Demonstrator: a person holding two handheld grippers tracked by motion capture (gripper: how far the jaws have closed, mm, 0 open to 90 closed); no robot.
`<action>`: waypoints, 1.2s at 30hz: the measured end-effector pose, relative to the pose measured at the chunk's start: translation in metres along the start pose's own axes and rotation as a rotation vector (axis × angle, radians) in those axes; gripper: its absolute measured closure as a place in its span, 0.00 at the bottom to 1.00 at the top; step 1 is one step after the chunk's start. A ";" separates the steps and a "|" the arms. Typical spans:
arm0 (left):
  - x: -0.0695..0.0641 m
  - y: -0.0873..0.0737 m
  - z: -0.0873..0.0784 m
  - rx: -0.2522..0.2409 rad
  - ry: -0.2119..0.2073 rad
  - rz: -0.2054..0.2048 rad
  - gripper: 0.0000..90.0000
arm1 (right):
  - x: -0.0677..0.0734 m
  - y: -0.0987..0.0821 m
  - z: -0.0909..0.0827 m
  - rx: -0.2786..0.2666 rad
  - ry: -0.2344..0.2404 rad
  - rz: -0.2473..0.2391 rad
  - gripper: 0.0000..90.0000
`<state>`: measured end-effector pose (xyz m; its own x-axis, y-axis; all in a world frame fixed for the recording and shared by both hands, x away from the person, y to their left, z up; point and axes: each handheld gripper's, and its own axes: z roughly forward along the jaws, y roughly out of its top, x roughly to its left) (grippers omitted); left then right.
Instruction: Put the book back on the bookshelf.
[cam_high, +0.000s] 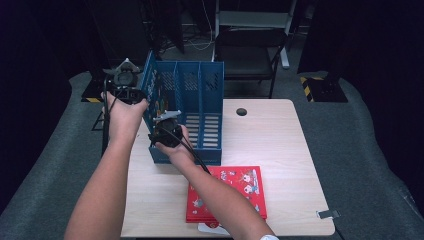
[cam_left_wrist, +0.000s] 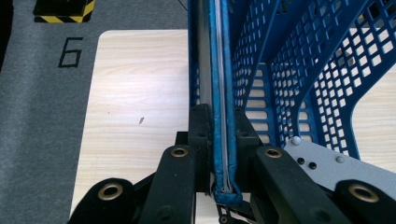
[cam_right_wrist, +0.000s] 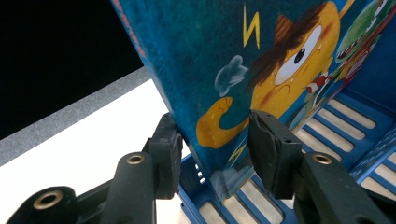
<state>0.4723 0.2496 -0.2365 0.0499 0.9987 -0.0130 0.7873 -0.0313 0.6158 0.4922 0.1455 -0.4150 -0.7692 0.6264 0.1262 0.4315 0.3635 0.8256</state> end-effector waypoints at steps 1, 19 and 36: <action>-0.001 -0.001 0.001 -0.003 0.002 -0.016 0.92 | 0.000 0.000 0.000 0.010 0.002 0.003 0.61; 0.004 -0.005 0.012 0.001 -0.012 -0.012 0.92 | -0.004 -0.002 0.005 0.011 -0.011 -0.013 0.61; 0.008 -0.007 0.022 -0.018 -0.019 -0.023 0.91 | -0.005 0.000 0.006 0.000 -0.003 -0.008 0.61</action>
<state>0.4811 0.2564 -0.2583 0.0433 0.9982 -0.0420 0.7772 -0.0072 0.6292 0.4993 0.1461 -0.4185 -0.7712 0.6256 0.1180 0.4253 0.3684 0.8267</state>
